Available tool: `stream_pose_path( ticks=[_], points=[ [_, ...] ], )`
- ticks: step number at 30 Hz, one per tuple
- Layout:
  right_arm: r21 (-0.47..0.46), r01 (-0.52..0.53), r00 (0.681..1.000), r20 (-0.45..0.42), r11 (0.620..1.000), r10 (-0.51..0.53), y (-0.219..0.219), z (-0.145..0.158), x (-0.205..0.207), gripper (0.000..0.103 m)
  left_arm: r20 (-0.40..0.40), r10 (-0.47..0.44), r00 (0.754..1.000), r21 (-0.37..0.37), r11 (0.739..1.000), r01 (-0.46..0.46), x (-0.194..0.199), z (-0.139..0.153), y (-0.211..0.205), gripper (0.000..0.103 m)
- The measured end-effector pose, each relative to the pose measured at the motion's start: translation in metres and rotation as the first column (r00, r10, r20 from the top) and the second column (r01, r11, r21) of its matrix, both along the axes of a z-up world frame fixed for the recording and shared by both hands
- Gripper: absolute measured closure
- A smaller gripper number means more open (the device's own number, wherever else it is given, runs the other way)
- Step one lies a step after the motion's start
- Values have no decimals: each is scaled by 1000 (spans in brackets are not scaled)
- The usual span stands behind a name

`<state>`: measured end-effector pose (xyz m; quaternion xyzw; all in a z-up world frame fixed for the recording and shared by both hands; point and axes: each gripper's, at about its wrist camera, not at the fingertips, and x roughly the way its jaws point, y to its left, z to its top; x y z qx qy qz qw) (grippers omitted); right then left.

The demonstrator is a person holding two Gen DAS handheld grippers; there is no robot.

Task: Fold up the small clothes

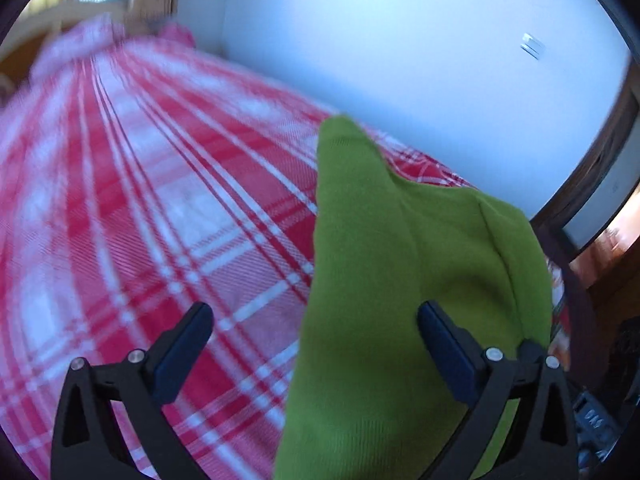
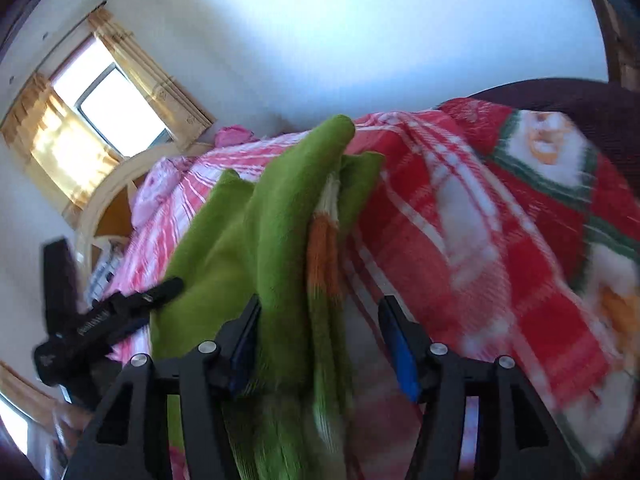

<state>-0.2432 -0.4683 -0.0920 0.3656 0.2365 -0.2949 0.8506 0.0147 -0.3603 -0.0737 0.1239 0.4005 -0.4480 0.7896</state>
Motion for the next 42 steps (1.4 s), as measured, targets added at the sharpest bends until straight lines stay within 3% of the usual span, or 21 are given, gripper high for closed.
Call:
stream_pose_path(
  ticks=[2,5,8,11,13,16,23,28,31,34,42],
  points=[
    [-54,-1,997,-78,999,-3,20,7,-7,44,123,8,992,19,1000,-11,-23,8,12,0],
    [-156,-30,974,-228,987,-6,54,18,-9,43,214,-10,977,84,996,-8,-43,7,22,0],
    [-213,-61,965,-263,975,3,85,35,-19,43,278,-49,959,128,992,13,-67,5,35,0],
    [-297,-79,963,-269,952,-4,114,62,-31,43,345,-61,937,107,994,26,-83,17,52,0],
    [-354,-74,970,-242,932,-15,131,80,-43,43,380,-47,924,73,997,21,-89,30,66,0],
    [-421,-37,979,-198,906,-52,151,103,-56,28,403,-7,915,5,1000,5,-96,50,87,0],
    [-552,31,993,-74,833,-87,190,142,-64,27,425,71,902,-126,992,-18,-111,84,125,0],
    [-671,151,988,69,726,-141,219,155,-83,19,420,111,901,-201,979,-28,-120,97,147,0],
    [-721,198,979,112,664,-171,232,159,-91,16,439,141,887,-219,975,-47,-125,98,150,0],
    [-711,229,973,146,665,-179,235,166,-98,15,456,158,876,-222,973,-60,-131,98,150,0],
    [-676,232,971,124,699,-202,229,159,-98,14,409,143,901,-207,976,-61,-136,100,152,0]
  ],
)
